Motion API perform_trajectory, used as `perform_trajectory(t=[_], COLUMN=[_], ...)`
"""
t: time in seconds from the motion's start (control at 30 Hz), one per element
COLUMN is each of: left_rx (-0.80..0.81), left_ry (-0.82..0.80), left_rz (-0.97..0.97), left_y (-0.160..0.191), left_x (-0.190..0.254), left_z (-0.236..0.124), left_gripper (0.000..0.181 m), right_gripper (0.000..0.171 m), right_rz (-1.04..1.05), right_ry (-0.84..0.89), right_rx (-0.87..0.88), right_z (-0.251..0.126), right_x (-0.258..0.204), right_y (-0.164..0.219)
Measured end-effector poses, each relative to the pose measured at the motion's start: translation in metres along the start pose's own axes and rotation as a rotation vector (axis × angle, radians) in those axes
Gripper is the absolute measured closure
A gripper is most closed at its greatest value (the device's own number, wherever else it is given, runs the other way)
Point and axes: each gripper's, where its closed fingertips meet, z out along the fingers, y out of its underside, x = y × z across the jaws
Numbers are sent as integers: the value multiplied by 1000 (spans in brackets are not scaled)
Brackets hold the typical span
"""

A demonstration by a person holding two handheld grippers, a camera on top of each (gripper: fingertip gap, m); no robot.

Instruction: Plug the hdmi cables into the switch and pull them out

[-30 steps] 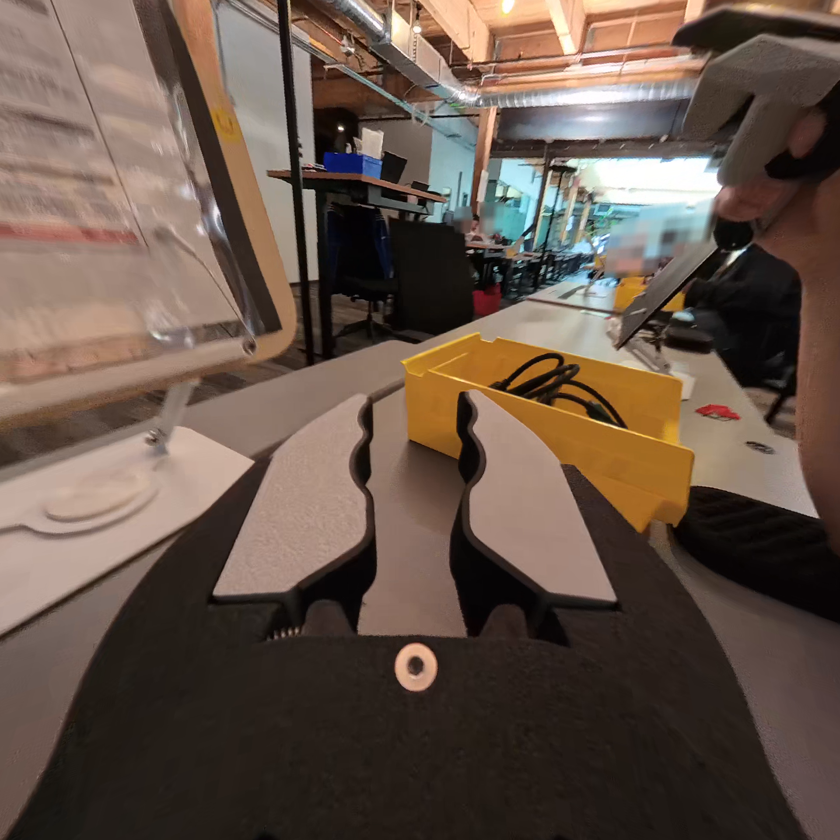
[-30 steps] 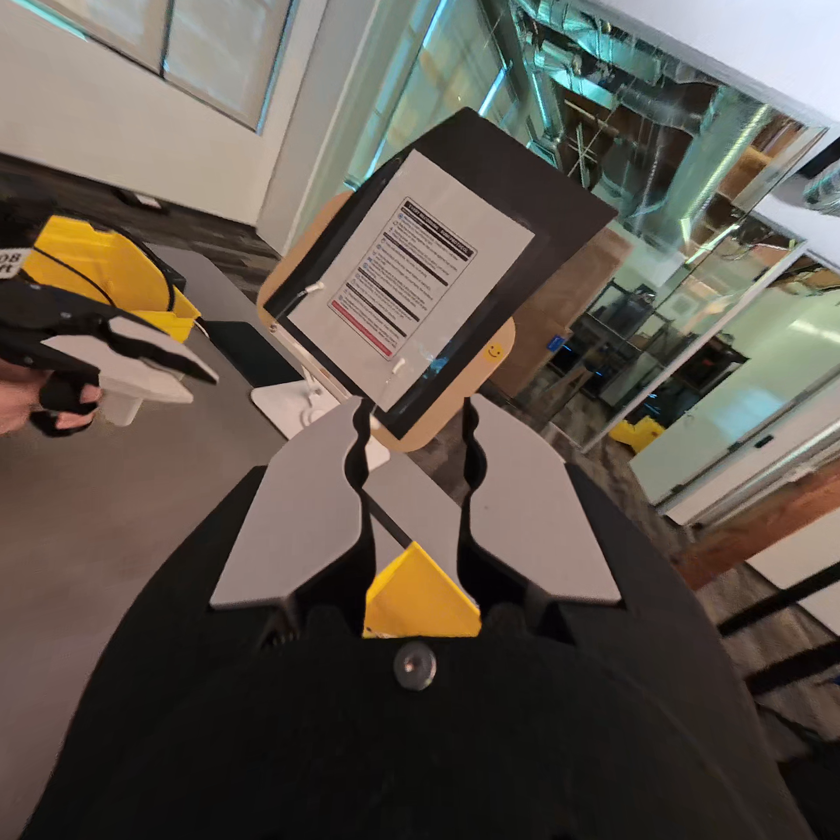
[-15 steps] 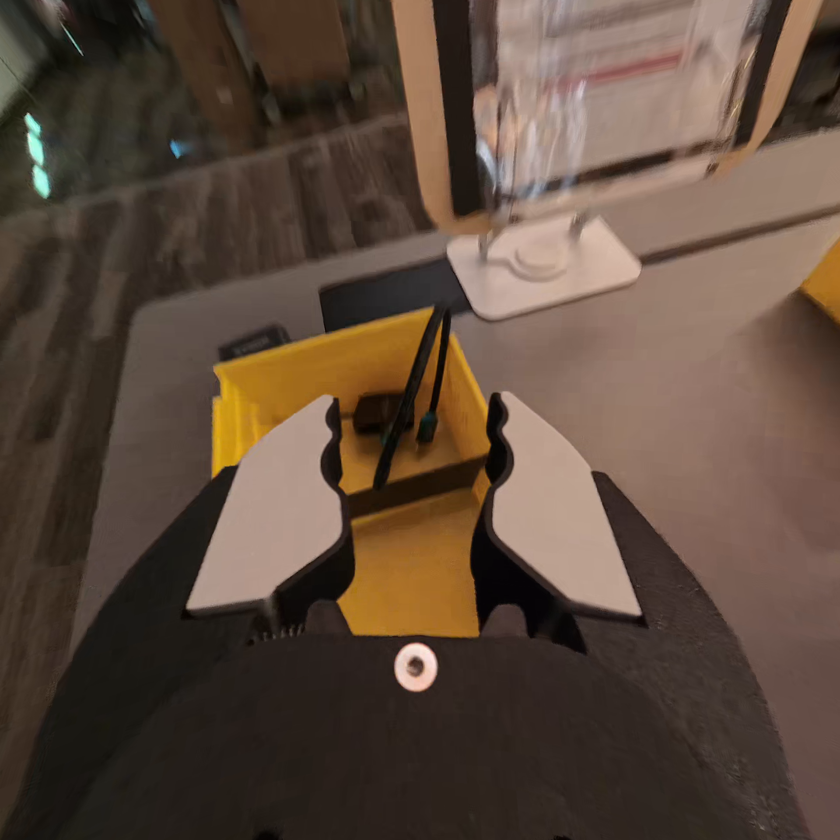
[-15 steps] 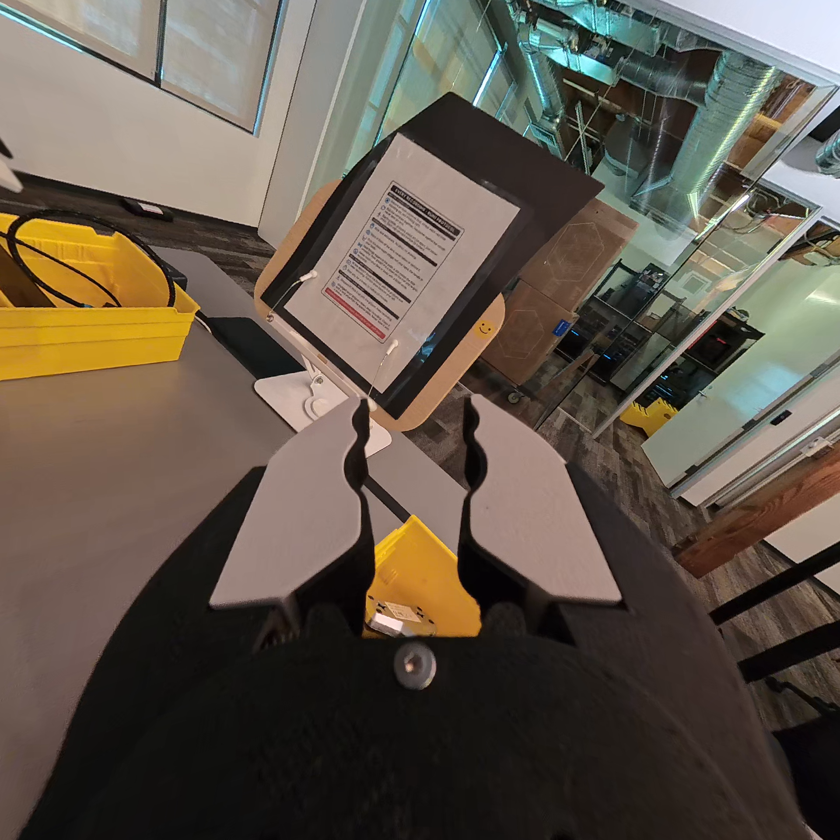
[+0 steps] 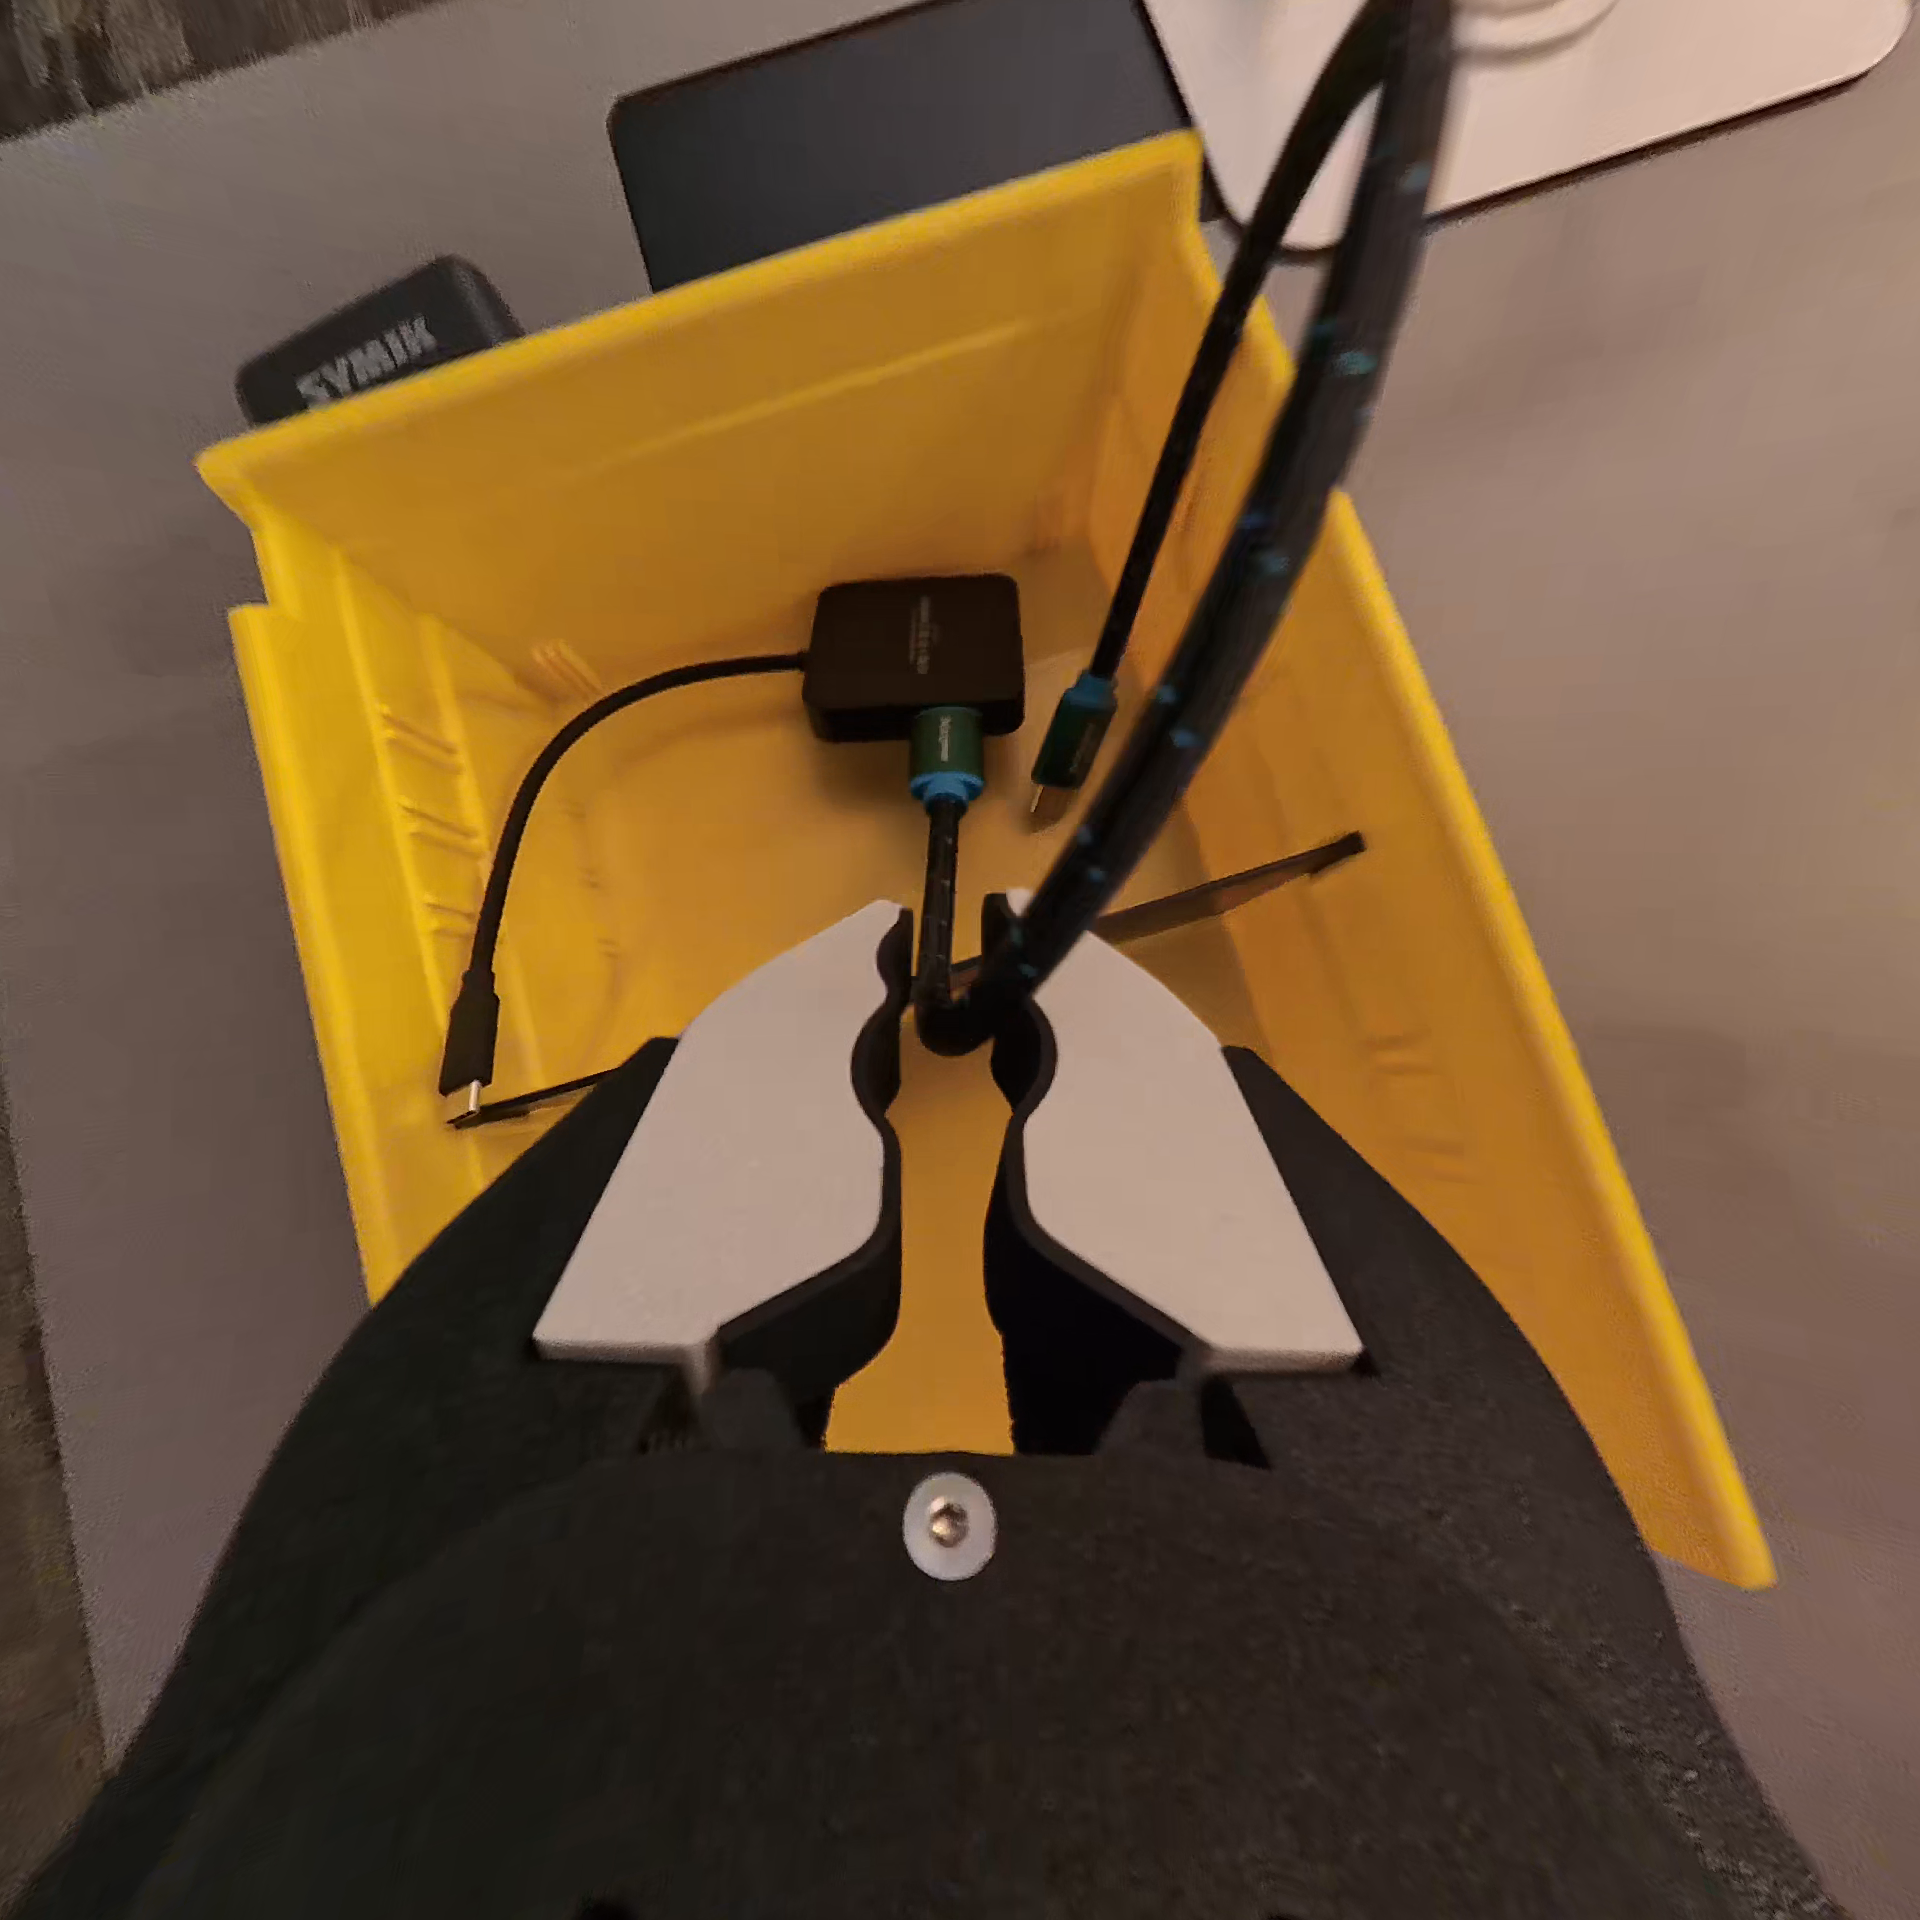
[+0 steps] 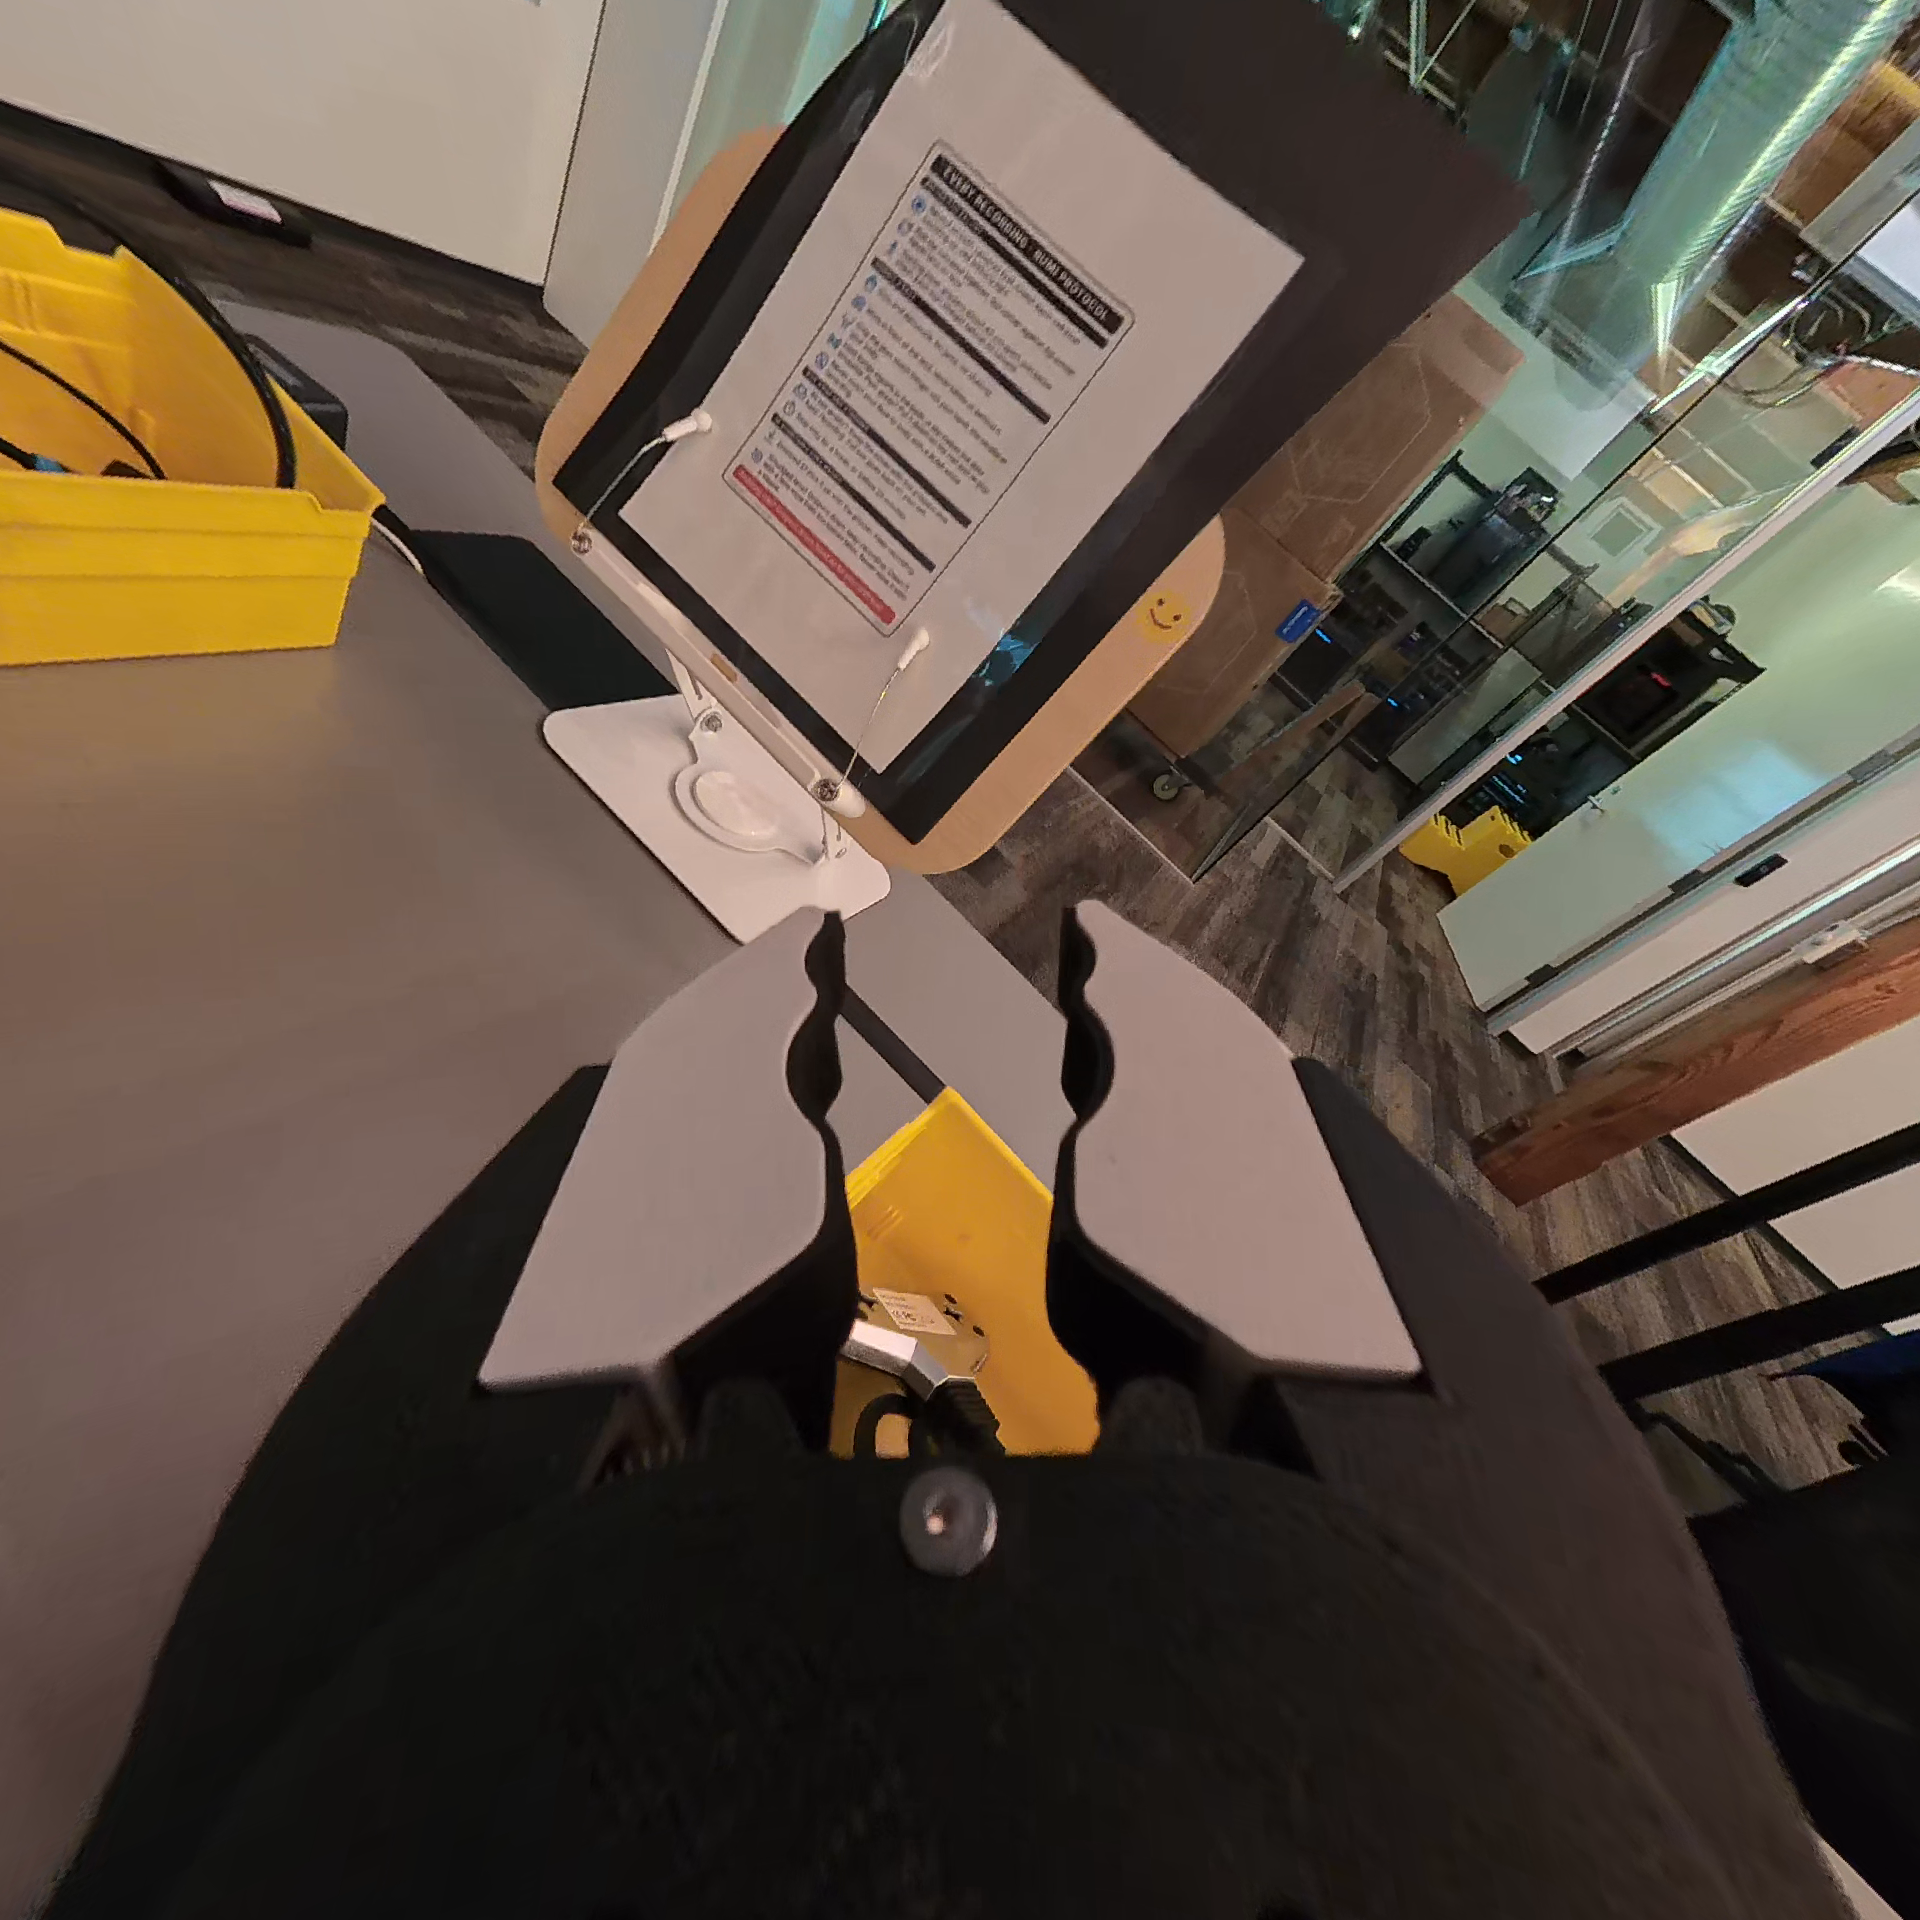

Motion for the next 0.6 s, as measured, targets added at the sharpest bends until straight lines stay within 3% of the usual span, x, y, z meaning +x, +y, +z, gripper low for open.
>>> perform_trajectory(t=[0.2, 0.4, 0.6], left_rx=[127, 395, 640], left_ry=[-23, -93, -165], left_rz=[-35, 5, 33], left_y=[-14, -60, -92], left_x=[-15, -8, 8], left_z=[-2, -53, -119], left_gripper=[178, 178, 178], right_gripper=[130, 132, 133], right_rz=[-30, -52, -166], right_ry=[-26, -77, -149], right_rx=[-42, -53, -58], right_z=[12, 25, 51], right_x=[-11, -32, -81], right_y=[6, 5, -7])
